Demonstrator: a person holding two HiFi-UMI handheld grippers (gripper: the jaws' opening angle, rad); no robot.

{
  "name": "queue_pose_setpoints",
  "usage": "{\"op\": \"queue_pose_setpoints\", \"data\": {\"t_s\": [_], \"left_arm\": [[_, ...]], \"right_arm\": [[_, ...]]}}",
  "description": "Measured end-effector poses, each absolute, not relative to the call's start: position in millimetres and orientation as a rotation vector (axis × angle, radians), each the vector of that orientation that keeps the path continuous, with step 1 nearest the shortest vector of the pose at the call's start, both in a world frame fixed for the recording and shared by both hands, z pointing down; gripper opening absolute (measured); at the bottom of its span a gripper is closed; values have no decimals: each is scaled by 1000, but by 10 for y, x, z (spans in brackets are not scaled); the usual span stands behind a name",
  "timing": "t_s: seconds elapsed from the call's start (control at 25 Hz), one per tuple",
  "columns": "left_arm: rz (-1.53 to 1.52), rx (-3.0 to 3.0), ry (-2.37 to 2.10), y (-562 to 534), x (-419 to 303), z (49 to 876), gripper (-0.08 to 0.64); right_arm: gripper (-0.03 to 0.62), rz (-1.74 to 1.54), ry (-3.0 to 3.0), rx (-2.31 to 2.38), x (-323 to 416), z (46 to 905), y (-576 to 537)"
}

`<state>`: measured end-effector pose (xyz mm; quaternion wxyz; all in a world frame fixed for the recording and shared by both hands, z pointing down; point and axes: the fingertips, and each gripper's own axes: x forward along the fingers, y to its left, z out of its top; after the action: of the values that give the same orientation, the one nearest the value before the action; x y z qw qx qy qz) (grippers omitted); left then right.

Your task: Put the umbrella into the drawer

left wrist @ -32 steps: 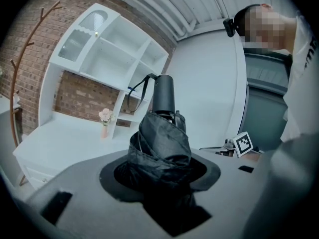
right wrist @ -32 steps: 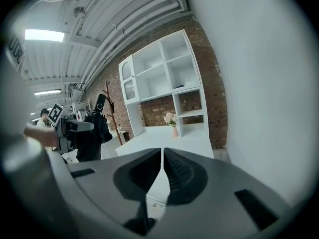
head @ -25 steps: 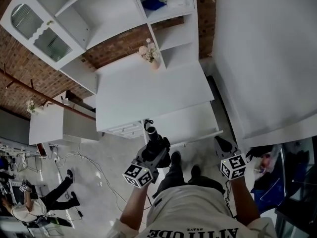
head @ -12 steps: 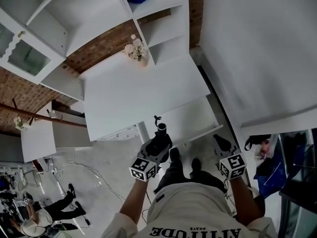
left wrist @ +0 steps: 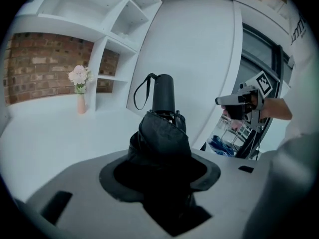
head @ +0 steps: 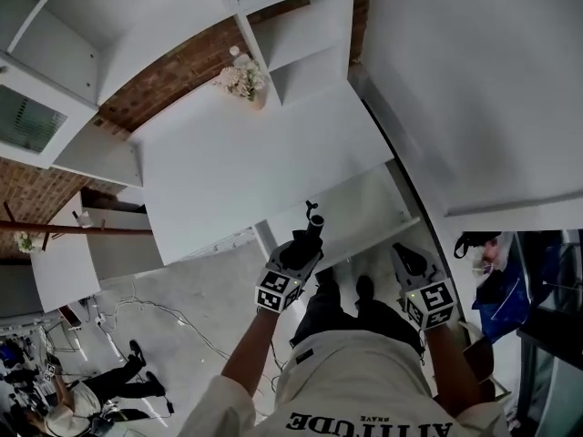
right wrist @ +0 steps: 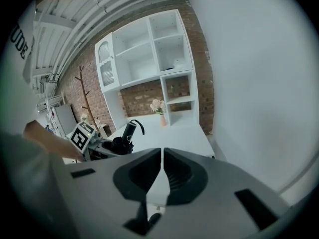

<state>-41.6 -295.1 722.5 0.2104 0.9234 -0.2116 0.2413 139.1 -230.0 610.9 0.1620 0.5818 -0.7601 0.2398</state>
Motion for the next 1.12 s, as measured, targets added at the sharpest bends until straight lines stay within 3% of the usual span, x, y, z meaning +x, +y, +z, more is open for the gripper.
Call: {"op": "queue_pose_setpoints", "data": {"t_s": [0.44,1.12], "left_arm": [[979,2514,-439,-3071,-414,8390,224],[1072,2188,-498,-3094,-425,9377,224]], "right_arm": [[35,760,-2101,1662,1029,6314,-2375],[35,809,-2085,1638,809,6441,-2663]]}}
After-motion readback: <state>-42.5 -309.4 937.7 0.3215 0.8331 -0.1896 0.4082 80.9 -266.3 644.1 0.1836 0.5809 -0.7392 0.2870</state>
